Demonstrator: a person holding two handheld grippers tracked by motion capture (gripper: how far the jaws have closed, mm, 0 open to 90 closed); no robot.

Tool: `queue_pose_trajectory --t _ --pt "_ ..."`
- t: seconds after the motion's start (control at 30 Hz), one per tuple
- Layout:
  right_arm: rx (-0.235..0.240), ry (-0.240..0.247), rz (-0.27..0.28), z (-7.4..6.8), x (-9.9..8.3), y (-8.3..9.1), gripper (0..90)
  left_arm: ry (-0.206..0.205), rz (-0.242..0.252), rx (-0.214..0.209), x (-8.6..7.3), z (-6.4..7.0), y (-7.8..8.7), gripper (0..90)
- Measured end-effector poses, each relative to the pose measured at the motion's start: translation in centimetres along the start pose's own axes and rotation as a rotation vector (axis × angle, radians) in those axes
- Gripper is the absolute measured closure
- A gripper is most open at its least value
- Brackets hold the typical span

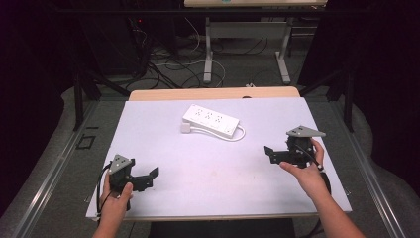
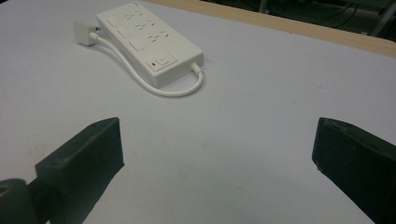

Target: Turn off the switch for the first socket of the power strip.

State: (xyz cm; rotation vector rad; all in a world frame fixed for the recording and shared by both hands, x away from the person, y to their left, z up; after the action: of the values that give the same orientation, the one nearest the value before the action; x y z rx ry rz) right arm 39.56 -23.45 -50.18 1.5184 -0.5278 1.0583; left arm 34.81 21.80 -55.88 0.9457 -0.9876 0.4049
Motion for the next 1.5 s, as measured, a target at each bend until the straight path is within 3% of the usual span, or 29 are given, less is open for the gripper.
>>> queue_pose_trajectory --t 0.37,0.53,0.77,0.93,1.5 --pt "-0.021 0.055 0.004 -1.1 3.3 -0.4 14.6 -0.021 -0.008 -0.006 0.0 0.3 0.1 0.2" --pt "-0.005 0.09 0.016 -1.9 4.4 -0.8 18.2 -0.046 -0.017 -0.019 0.0 0.5 -0.3 0.2" --pt "0.033 0.123 0.008 -3.2 5.6 -1.9 26.4 -0.048 -0.027 -0.027 -0.2 0.6 -0.2 0.2" --pt "0.061 0.126 0.011 -3.9 6.8 -2.7 32.0 -0.033 -0.016 -0.021 -0.1 0.4 0.0 0.2" --pt "0.125 0.158 -0.004 -5.9 8.5 -5.1 39.2 -0.044 -0.022 -0.024 0.0 0.6 -0.2 0.2"
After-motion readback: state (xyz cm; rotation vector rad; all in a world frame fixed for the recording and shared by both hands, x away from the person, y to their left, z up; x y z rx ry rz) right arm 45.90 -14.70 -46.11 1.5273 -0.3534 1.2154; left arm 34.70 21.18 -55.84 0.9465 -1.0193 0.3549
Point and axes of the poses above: each handheld gripper's, and its own axes: y roughly backward along the jaws, x roughly out of its top, z roughly to its right, the point moved 6 cm from there along -y, roughly forward along the jaws, and after that the axes turned 7 degrees about -x, right-handed, at the moved point
